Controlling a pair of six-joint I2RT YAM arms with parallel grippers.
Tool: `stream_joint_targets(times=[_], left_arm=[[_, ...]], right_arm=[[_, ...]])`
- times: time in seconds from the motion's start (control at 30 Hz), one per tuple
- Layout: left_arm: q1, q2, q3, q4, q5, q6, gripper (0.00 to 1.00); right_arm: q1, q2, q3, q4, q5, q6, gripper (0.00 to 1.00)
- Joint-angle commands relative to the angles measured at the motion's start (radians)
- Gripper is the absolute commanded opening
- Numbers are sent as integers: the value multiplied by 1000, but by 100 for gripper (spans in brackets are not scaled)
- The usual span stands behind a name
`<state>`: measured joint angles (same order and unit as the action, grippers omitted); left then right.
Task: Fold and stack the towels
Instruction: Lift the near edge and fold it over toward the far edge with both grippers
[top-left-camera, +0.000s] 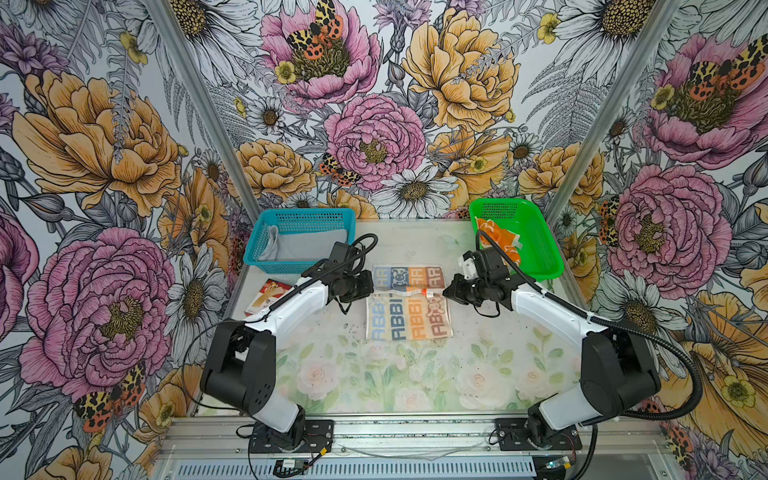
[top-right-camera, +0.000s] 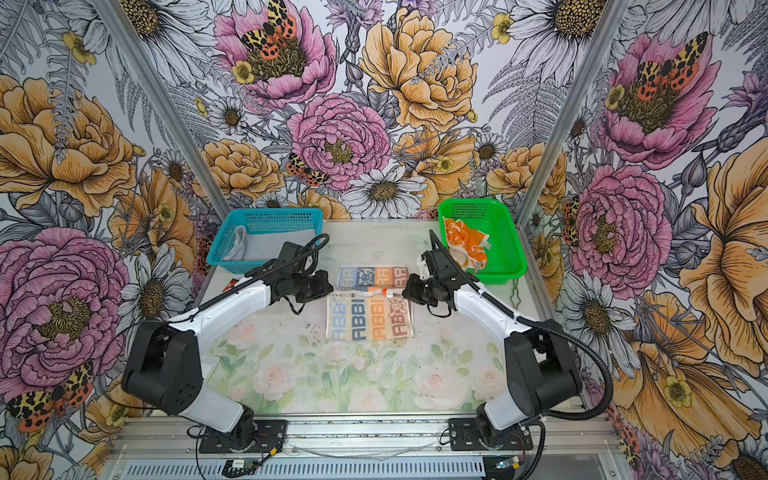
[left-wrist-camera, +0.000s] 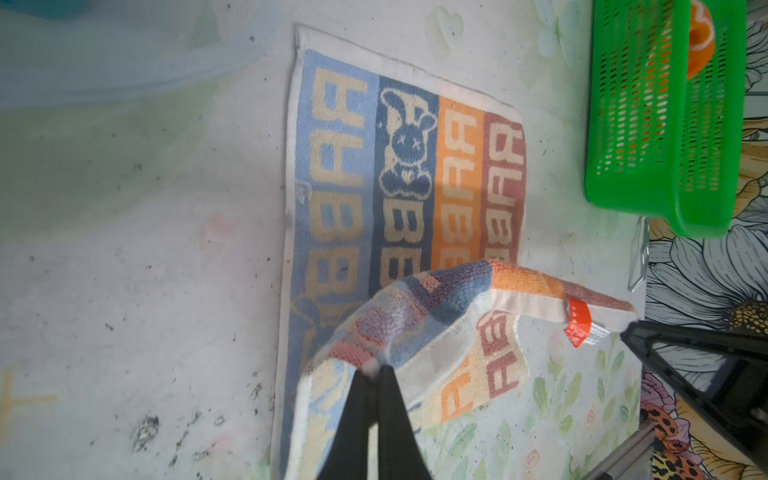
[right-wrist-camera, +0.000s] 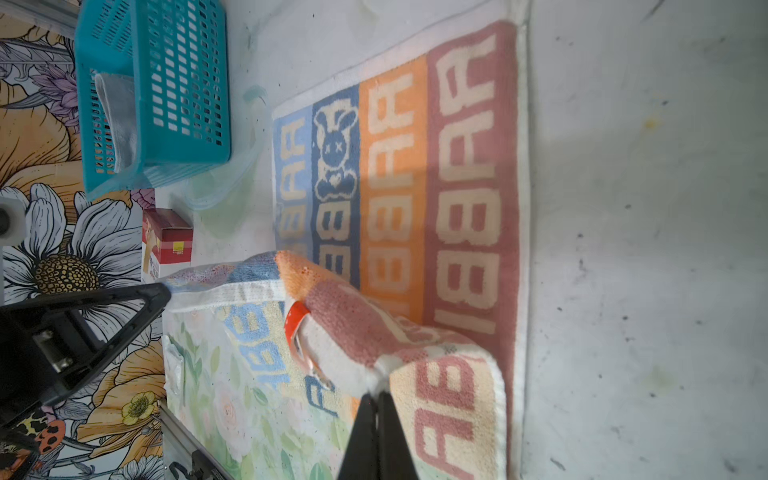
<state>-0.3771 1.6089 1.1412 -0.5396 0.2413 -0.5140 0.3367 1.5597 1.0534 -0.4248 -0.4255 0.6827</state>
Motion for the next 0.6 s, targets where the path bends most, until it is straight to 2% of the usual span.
stream_joint_targets(times=[0.0, 0.13, 0.3, 0.57], left_arm=[[22, 84, 90, 25, 36, 83, 0], [46, 179, 175, 27, 33, 101, 0], [63, 304, 253, 27, 49, 112, 0], [69, 365, 330, 24, 30, 121, 0]], right_arm=[[-32, 98, 87, 22, -70, -69, 0], [-46, 202, 164, 21, -94, -88, 0], [-64, 257, 207, 21, -88, -100, 0], [-93, 295, 247, 21, -106, -108, 0]])
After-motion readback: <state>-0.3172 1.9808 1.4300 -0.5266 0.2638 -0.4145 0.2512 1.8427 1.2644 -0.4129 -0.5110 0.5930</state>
